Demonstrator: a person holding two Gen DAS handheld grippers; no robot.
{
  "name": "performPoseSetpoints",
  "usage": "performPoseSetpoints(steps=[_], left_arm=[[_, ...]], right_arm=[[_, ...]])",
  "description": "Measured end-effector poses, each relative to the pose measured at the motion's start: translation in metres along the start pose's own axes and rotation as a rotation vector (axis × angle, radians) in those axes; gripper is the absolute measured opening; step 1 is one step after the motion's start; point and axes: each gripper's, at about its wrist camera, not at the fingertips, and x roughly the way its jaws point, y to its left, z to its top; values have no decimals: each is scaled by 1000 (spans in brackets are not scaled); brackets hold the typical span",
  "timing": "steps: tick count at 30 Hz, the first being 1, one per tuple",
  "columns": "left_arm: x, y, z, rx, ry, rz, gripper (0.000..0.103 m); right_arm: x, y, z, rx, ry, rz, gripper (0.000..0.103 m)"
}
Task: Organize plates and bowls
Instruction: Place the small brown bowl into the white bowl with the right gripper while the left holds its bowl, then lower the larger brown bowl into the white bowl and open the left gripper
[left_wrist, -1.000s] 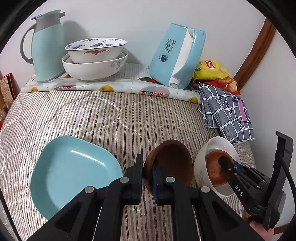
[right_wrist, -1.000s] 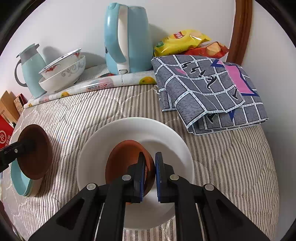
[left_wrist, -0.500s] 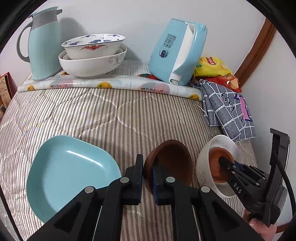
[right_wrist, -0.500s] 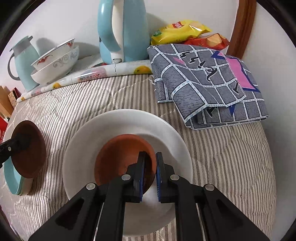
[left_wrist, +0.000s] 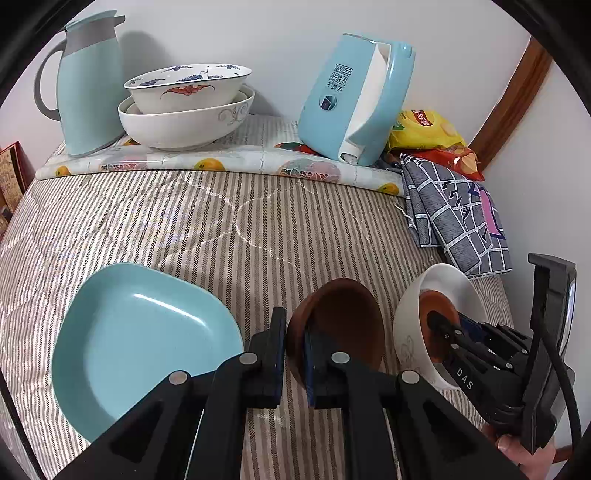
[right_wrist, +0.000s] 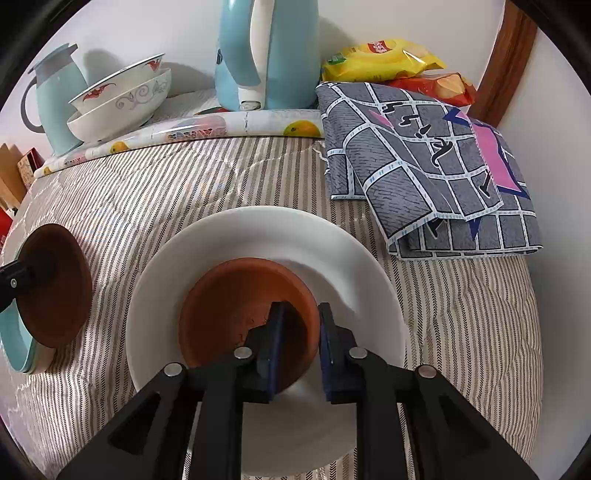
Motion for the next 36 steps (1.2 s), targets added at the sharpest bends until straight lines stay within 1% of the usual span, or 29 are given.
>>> performPoseSetpoints(steps=[4,9,11,14,16,18,21,24,28,36], left_arm=[[-4,0,-2,2,-6,0,9],[-12,-5,-3,12,-23,4,9],[-14,-8,-4,16,-23,5,9],[-19,-16,-5,21,-31,-1,9],[-23,-21,-6,30,-40,-2,9],[-27,-26,-5,34,-48,-8,9],[-32,-38,-5,48,-54,-24,9],[-34,-52,-7,70,-57,-31,9],[-30,-72,-9,91,-44,-59,9],[-12,-107,-10,139,-10,-54,9]], right_arm=[[-2,2,-2,-6,-11,5,34],[-8,-1,-4,17,-20,24,35],[-15,-4,-6,30,-36,38,36],[-28,-11,-9,48,-67,65,41],[-37,-20,-12,74,-87,98,41],[-47,-30,-15,103,-110,108,41],[-60,-48,-21,147,-144,99,41],[-68,-66,-29,183,-155,79,43],[-71,-86,-40,216,-157,56,43],[-81,-118,-63,272,-168,21,43]])
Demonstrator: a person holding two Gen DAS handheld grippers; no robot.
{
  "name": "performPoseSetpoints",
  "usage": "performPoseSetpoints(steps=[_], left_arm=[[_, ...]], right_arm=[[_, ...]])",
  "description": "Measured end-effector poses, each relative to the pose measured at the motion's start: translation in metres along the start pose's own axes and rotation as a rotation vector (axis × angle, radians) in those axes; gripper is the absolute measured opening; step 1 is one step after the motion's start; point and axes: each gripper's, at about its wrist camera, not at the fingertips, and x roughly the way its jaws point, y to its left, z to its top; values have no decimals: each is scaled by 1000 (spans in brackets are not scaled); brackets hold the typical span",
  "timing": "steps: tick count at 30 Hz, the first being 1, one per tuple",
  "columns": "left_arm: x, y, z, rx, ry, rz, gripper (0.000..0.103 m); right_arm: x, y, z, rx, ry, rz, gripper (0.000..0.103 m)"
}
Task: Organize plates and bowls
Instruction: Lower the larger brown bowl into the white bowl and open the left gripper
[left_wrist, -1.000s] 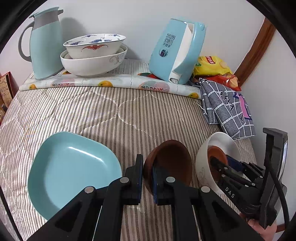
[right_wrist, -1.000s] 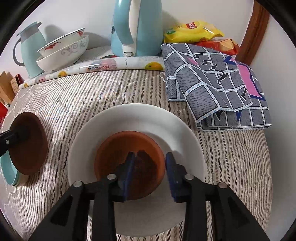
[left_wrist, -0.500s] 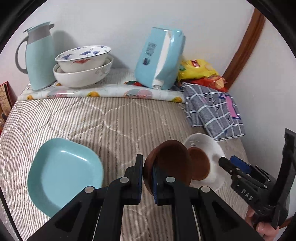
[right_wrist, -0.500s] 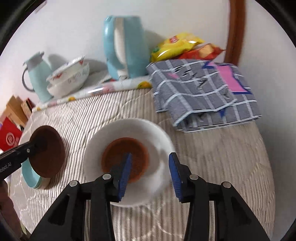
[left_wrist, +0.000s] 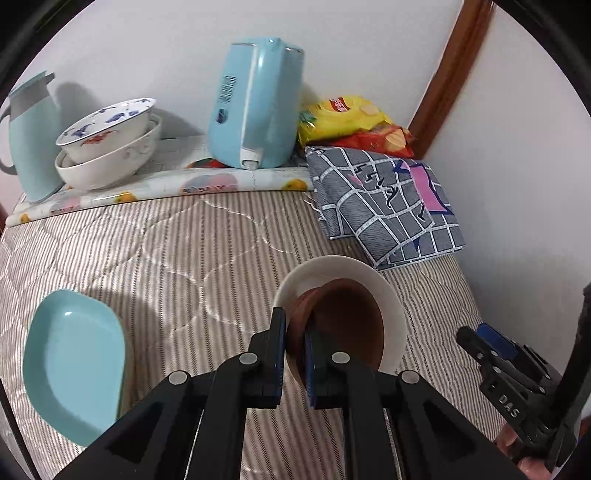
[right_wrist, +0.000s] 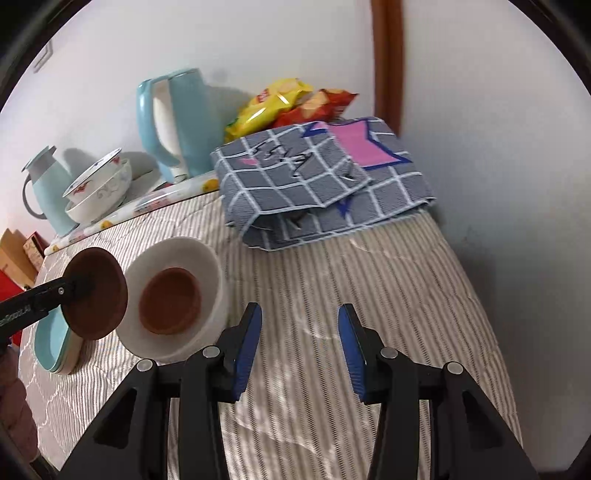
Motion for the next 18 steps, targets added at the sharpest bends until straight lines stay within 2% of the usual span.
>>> performPoseSetpoints(steps=[9,18], left_arm=[[26,-8,6,-7,50,18,9],[46,-8,8,-8,87,22,9]], right_arm=[[2,-19,-5,28,3,-11,43],[12,-20,-6,15,15,-7,43]])
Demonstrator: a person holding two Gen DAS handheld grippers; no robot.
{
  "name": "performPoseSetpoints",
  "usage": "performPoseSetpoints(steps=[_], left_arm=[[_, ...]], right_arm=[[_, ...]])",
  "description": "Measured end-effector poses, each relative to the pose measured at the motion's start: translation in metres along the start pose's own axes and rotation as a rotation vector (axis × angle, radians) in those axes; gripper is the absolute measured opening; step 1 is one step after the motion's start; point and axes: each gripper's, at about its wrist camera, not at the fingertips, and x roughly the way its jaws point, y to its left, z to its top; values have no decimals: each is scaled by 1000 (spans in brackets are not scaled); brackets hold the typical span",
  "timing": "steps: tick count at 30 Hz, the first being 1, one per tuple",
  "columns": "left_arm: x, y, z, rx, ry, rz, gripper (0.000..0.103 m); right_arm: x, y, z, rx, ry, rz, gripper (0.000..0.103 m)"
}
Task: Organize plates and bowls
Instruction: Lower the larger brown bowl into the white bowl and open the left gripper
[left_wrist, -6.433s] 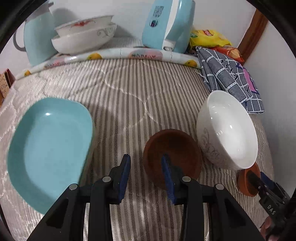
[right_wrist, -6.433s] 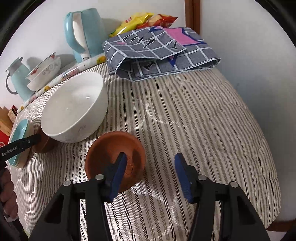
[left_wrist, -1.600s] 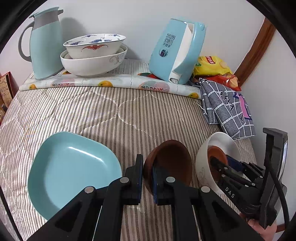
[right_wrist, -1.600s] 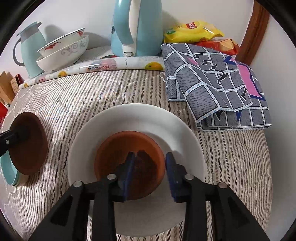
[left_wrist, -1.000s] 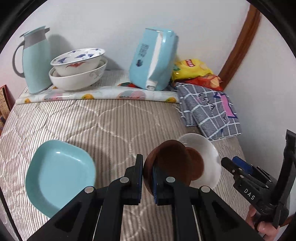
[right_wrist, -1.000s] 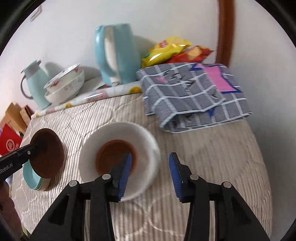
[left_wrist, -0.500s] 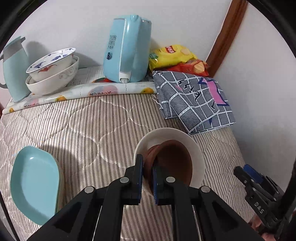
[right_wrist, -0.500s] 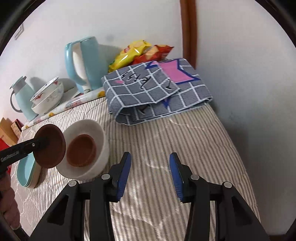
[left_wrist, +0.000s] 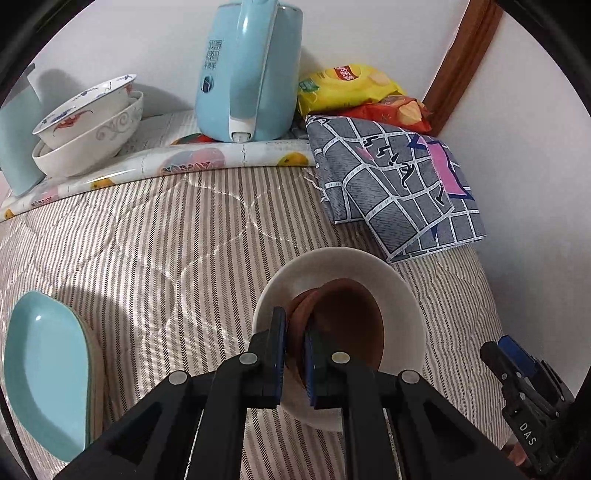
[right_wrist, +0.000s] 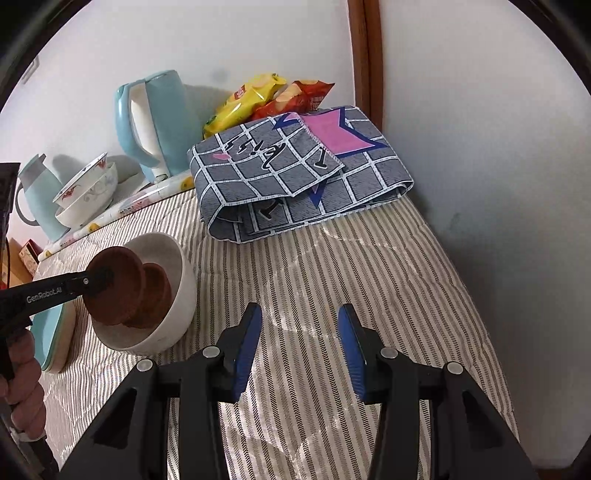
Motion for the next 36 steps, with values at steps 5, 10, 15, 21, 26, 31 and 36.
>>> performPoseSetpoints(steps=[5,10,15,21,26,31,36], left_arm=[[7,-1,1,0,12,-6,9],[12,-1,-2,-3,18,-9,10],[15,-3,-4,-3,27,-26,10],[16,-7,-3,21,42,-32,14],[6,-6,-5,23,34,-47,17],[-12,-3,-5,24,-13,-36,17],[-22,10,-1,-1,-27,-21,17]], right_arm=[[3,2,-1,-9,6,-8,43],[4,2,-2,-5,12,-3,43],[4,4,-2,-16,11,-1,43],[3,10,-1,-29,11,6,43],[0,17,0,-43,4,14,43],[-5,27,5,-62,-17,32,43],[-6,40,15,-74,-37,61,43]])
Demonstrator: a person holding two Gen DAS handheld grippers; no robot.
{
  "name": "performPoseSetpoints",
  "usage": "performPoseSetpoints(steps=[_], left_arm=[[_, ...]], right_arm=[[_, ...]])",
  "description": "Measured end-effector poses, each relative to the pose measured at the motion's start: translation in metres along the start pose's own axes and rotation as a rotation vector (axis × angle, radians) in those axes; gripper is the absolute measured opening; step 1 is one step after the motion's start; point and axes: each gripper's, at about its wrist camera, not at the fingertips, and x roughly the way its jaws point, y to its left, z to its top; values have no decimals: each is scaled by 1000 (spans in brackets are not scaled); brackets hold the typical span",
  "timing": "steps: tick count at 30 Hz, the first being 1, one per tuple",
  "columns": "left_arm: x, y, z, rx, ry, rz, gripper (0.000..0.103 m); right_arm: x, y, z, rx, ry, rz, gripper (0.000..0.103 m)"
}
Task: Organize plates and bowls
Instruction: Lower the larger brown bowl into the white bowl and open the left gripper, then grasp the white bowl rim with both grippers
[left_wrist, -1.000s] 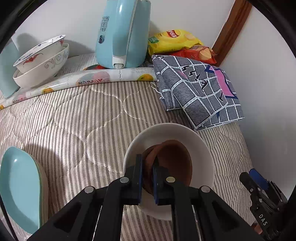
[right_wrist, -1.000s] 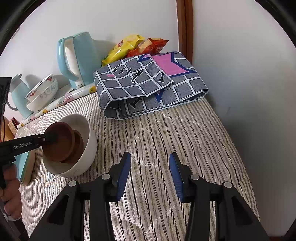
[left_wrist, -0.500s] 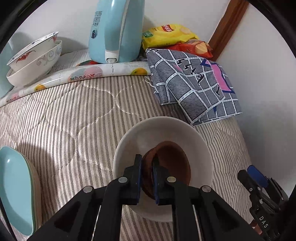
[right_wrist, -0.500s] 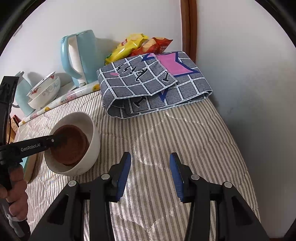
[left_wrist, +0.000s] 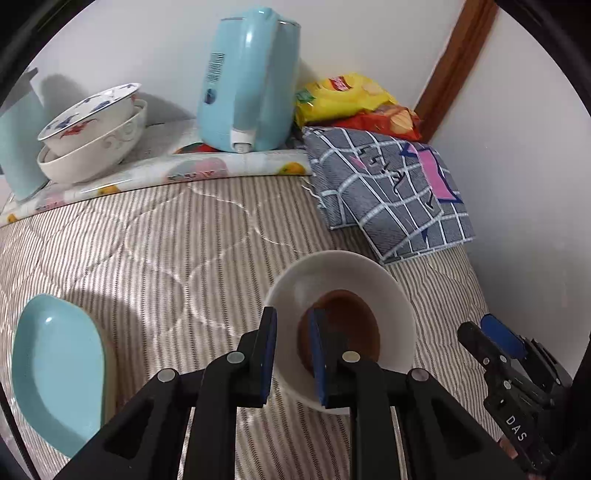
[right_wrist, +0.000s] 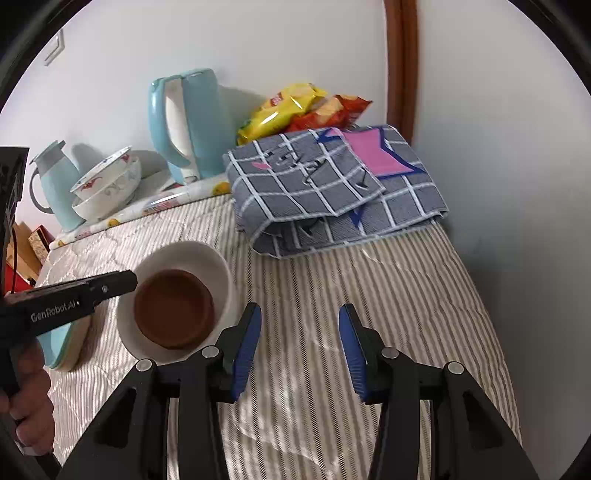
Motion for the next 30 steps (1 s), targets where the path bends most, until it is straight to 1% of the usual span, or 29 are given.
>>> performPoseSetpoints(steps=[3,5,7,10,13,19,20,22,26,30], left_arm=[[1,8,1,-6,7,23,17],[3,12,1,-14,17,26,17],[5,16,0,-24,24,18,17],[9,18,-2,-27,34,13,17],[14,19,-3,-28,47,12,17],[23,19,-3,-27,64,12,18],[24,19,-3,-24,69,15,18],[27,17,-3,-12,73,29,25],[34,17,-2,-7,81,47,25],[43,17,-1,-1,97,66,30]], right_arm=[[1,8,6,-8,-27,3,43],[3,14,9,-34,-36,-7,43],[9,18,11,-47,-20,-11,43],[24,20,12,-26,59,45,43],[31,20,11,-9,79,53,44],[45,26,12,-25,109,43,44],[48,28,12,-34,115,43,43],[54,34,12,-63,129,33,43],[63,38,12,-85,151,20,43],[73,37,11,-80,186,30,43]])
